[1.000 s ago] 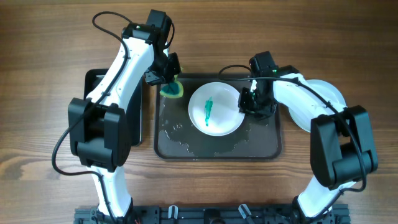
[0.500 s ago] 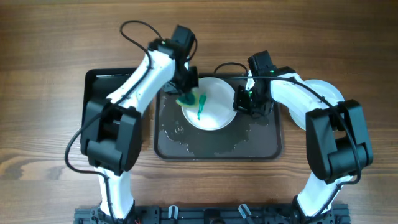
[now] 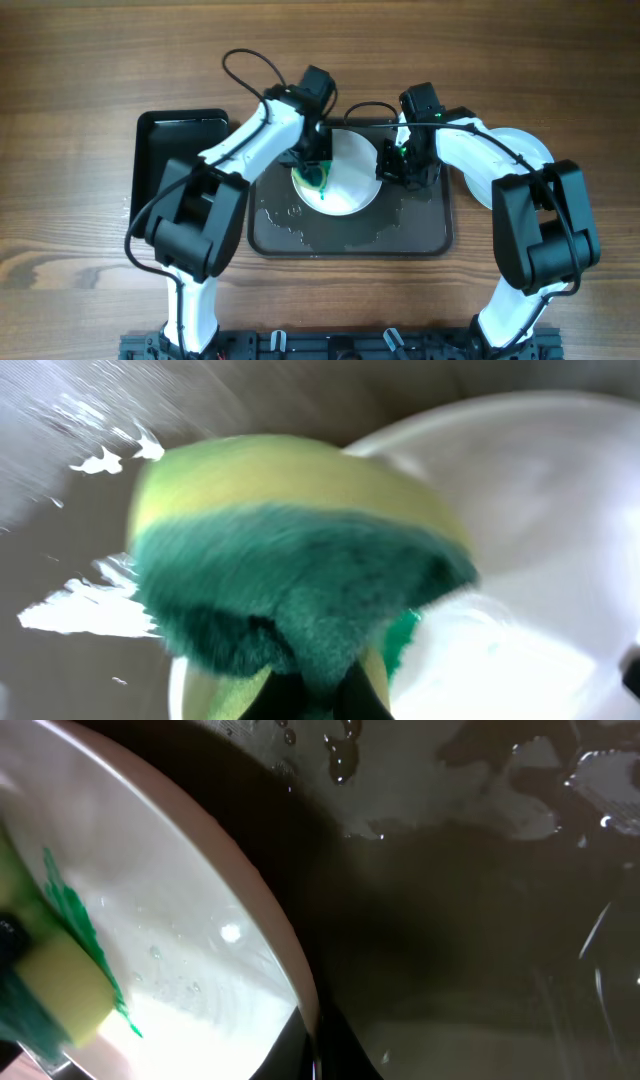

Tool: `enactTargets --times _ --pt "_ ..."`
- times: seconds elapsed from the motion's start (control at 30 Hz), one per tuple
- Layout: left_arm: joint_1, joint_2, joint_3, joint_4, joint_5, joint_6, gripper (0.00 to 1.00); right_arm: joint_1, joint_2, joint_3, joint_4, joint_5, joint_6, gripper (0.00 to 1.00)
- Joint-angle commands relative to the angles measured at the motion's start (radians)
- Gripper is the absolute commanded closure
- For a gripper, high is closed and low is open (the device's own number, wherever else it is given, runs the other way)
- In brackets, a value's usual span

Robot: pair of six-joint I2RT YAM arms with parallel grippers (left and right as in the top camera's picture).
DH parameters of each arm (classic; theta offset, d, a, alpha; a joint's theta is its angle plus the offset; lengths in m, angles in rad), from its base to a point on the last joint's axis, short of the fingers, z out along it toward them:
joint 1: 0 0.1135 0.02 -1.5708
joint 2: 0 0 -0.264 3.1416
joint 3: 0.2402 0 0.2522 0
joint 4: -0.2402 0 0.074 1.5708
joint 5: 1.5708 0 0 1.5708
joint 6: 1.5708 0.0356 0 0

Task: Clean dirty plates on tray and stack at the side
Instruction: 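Scrub the last plate with the sponge in the left gripper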

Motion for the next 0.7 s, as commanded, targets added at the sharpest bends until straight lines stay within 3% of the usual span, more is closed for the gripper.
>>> enactTargets --times 0.0,0.17,0.27,0.37,0.5,0.6,0.67 --pt "-0.097 0.036 -0.011 -0.030 0.216 0.031 0.96 0.008 0.026 -0.006 0.013 -0.026 -0.008 0.96" --pt "-0.090 0.036 -0.011 0.051 0.262 0.031 0.96 0.008 0.026 -0.006 0.010 -0.026 -0.011 0.96" --pt "-0.061 0.036 -0.011 0.130 0.095 0.005 0.96 0.008 0.026 -0.006 0.010 -0.026 -0.011 0.96" --pt "-0.027 0.036 -0.011 0.147 -0.177 -0.071 0.96 0.008 0.026 -0.006 0.004 -0.026 -0.010 0.96" --pt "0.014 0.036 -0.011 0.042 -0.350 -0.169 0.96 0.008 0.026 -0.020 -0.040 -0.026 0.021 0.96" --pt "0.039 0.036 -0.011 -0.080 -0.339 -0.168 0.96 0.001 0.026 -0.049 -0.026 -0.072 0.042 0.96" --pt "0.042 0.036 -0.011 -0.143 -0.249 -0.136 0.96 -0.013 0.026 -0.053 -0.011 -0.095 0.042 0.96"
